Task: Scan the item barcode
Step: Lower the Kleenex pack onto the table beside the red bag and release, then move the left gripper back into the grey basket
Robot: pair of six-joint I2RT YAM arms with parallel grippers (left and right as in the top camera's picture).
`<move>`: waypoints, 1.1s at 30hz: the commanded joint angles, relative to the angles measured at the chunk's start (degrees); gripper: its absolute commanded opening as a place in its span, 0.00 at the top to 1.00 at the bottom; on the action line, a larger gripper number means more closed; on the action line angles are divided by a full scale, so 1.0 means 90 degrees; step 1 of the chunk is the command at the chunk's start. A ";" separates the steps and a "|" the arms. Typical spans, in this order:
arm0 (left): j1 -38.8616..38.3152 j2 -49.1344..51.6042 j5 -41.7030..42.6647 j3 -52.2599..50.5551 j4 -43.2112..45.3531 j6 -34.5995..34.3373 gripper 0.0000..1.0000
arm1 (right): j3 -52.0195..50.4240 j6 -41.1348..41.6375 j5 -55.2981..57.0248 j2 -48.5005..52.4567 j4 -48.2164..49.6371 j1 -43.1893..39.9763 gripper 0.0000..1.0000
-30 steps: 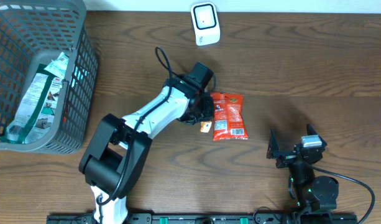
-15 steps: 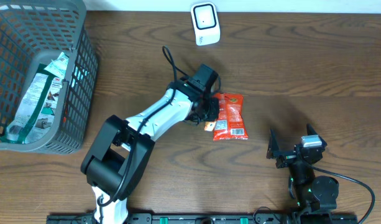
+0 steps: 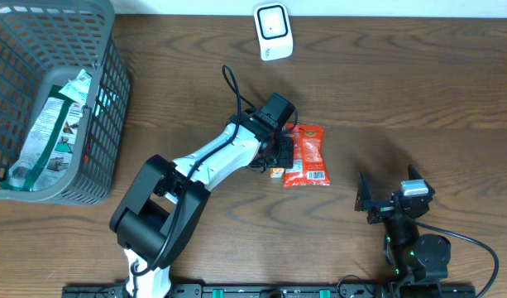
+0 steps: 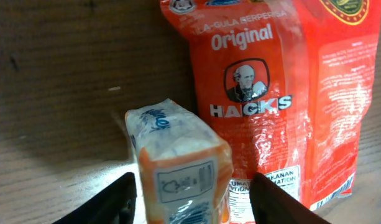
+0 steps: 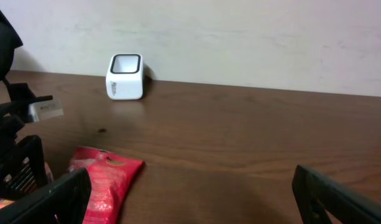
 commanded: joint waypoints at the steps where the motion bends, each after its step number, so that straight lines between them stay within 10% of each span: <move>1: 0.0027 -0.0323 -0.0090 0.0024 0.0017 0.0097 0.39 | -0.0007 -0.0029 -0.0029 -0.0034 -0.0022 -0.0068 0.01; 22: 0.0289 -0.1552 -0.2382 0.1549 -0.1688 0.0578 0.36 | -0.0007 -0.0029 -0.0029 -0.0034 -0.0022 -0.0068 0.01; 33: 0.2834 -0.3218 -0.3354 0.2977 -0.2339 0.0245 0.35 | -0.0007 -0.0029 -0.0029 -0.0034 -0.0024 -0.0068 0.01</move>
